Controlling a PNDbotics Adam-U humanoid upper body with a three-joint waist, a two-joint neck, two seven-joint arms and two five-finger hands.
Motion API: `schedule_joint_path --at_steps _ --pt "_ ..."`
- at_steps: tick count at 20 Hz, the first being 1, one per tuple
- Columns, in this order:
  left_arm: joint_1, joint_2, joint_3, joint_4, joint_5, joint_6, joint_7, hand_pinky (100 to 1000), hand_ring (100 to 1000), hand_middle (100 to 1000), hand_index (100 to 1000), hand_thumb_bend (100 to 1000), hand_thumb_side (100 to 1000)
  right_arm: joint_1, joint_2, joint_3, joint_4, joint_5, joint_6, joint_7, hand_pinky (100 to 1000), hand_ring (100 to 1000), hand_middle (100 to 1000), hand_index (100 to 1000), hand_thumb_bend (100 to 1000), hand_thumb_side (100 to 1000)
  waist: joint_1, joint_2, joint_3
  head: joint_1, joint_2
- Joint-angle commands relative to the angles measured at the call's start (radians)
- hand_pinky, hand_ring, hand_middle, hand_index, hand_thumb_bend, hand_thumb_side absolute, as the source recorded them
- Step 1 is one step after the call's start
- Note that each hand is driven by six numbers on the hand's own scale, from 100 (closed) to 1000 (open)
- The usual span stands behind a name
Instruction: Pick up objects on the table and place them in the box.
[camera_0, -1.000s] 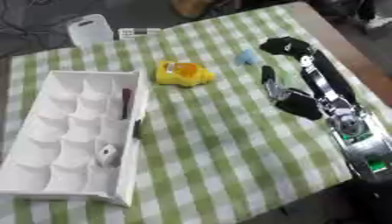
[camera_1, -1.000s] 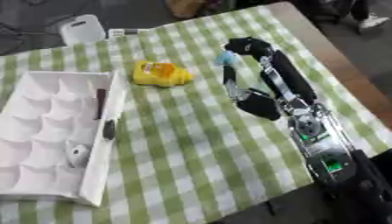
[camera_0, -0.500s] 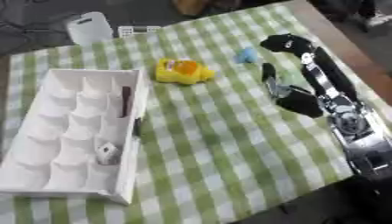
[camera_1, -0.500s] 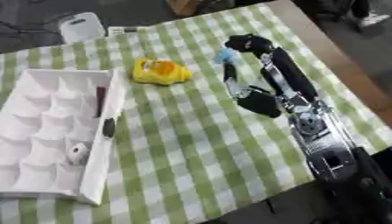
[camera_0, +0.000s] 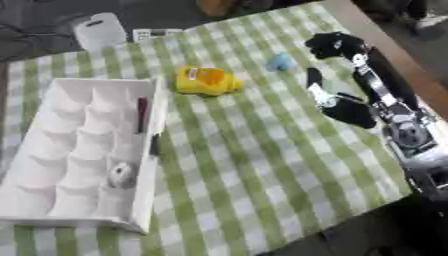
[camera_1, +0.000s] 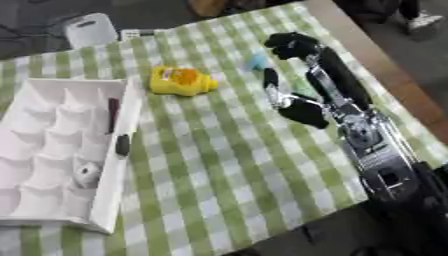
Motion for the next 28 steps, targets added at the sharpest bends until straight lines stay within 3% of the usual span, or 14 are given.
schedule_joint_path --at_steps 1,7,13,20,28 --pt "-0.007 0.018 0.005 -0.017 -0.006 0.000 -0.003 747 681 957 853 174 931 0.003 -0.066 -0.016 -0.009 0.008 0.012 0.016 767 781 792 945 100 212 -0.022 -0.027 0.000 -0.004 0.003" --pt "-0.005 0.021 0.004 -0.015 -0.006 0.000 -0.005 746 681 957 853 173 930 0.013 -0.140 -0.021 0.072 0.044 -0.015 0.047 775 765 802 946 100 115 -0.023 -0.032 0.001 -0.005 0.007" --pt "-0.003 0.025 -0.001 -0.012 -0.007 -0.001 -0.012 747 681 957 854 172 932 -0.007 -0.257 -0.010 0.213 0.067 -0.096 0.112 794 758 809 945 100 102 -0.026 -0.035 0.000 -0.013 0.016" --pt "0.000 0.028 -0.004 -0.009 -0.008 -0.002 -0.021 747 681 957 855 169 934 -0.069 -0.336 -0.018 0.368 0.063 -0.163 0.125 812 763 821 951 100 100 -0.026 -0.038 0.002 -0.018 0.024" --pt "0.001 0.032 -0.008 -0.006 -0.008 -0.004 -0.029 747 680 957 856 166 937 -0.120 -0.382 -0.013 0.430 0.204 -0.206 0.075 859 793 850 964 100 101 -0.026 -0.036 0.007 -0.021 0.029"
